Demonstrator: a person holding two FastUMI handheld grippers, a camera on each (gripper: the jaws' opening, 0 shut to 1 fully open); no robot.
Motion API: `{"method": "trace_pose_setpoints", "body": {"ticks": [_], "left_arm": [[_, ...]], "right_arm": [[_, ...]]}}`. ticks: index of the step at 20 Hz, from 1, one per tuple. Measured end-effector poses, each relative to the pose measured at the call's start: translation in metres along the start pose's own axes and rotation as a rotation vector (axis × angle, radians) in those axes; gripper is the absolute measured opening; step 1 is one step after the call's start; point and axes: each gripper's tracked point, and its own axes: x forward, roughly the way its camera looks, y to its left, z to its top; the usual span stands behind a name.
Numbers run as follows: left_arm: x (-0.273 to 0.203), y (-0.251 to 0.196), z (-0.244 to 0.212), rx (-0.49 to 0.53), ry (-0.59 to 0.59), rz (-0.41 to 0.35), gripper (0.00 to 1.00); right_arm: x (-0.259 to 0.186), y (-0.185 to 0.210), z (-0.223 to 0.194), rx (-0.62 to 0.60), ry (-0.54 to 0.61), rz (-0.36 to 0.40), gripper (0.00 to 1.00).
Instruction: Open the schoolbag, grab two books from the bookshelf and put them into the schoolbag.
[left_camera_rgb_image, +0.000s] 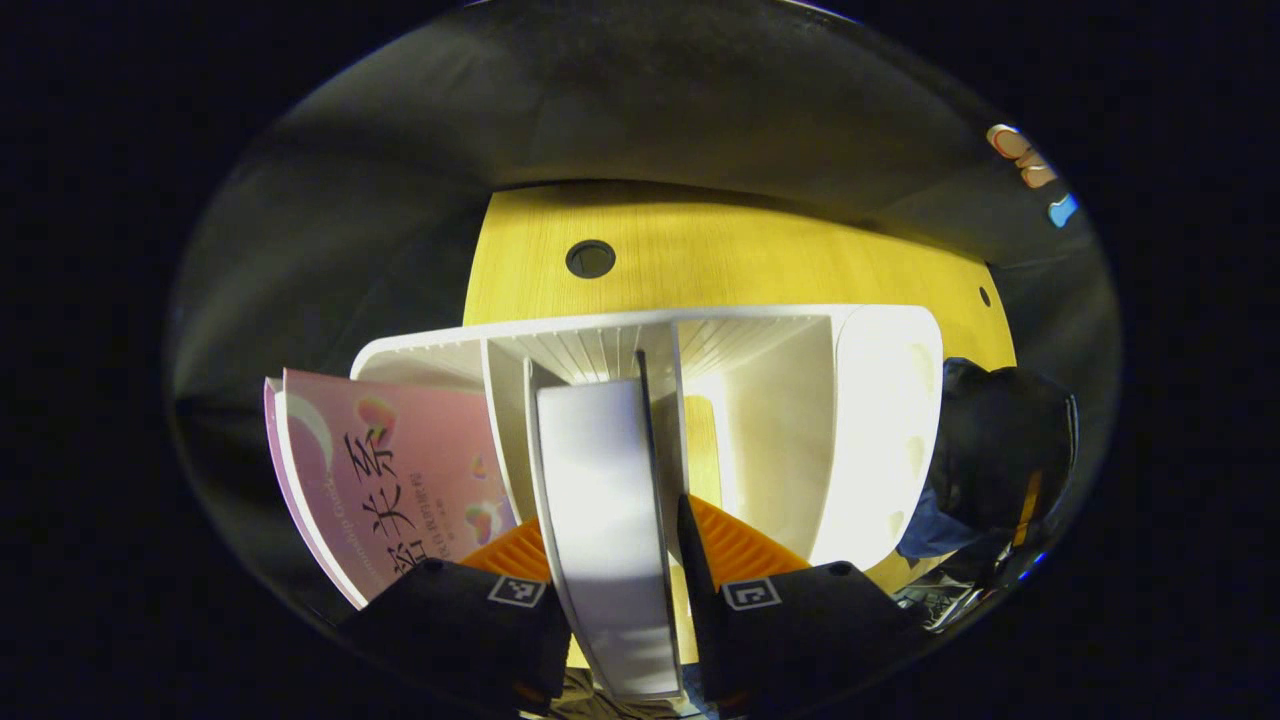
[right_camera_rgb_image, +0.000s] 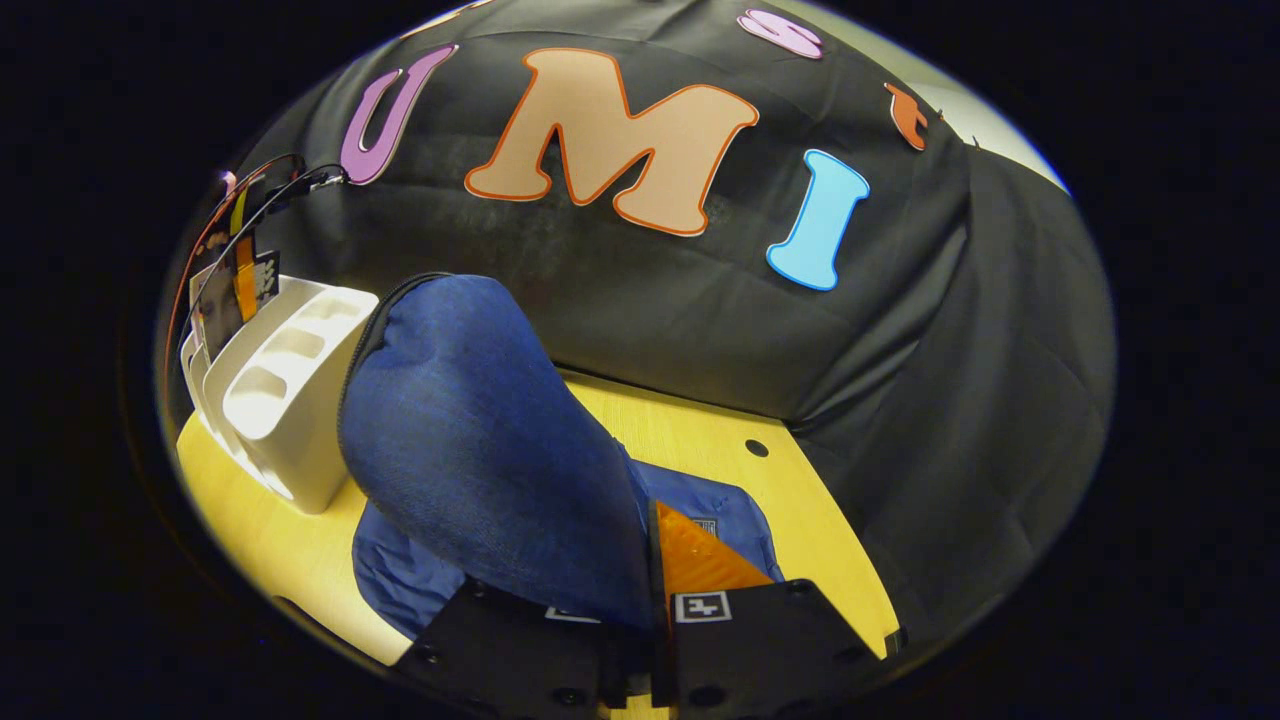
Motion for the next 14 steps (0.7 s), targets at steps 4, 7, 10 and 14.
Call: {"method": "trace_pose_setpoints", "body": {"ticks": [4,7,10,14], "left_arm": [[-0.001,0.002,0.001,0.006,0.003,-0.008,0.55],[0.0,0.007,-0.004,0.01,0.016,-0.009,0.55],[0.004,0.014,-0.008,-0.019,0.037,-0.003,0.5],[0.014,0.014,-0.016,-0.078,0.075,-0.019,0.4]], "right_arm": [[-0.001,0.0,0.001,0.022,-0.008,-0.004,0.11],[-0.003,-0.001,0.001,0.018,-0.009,-0.004,0.11],[-0.003,0.0,0.001,0.012,-0.01,-0.004,0.11],[-0.003,0.001,0.0,0.015,-0.011,-0.002,0.11]]}}
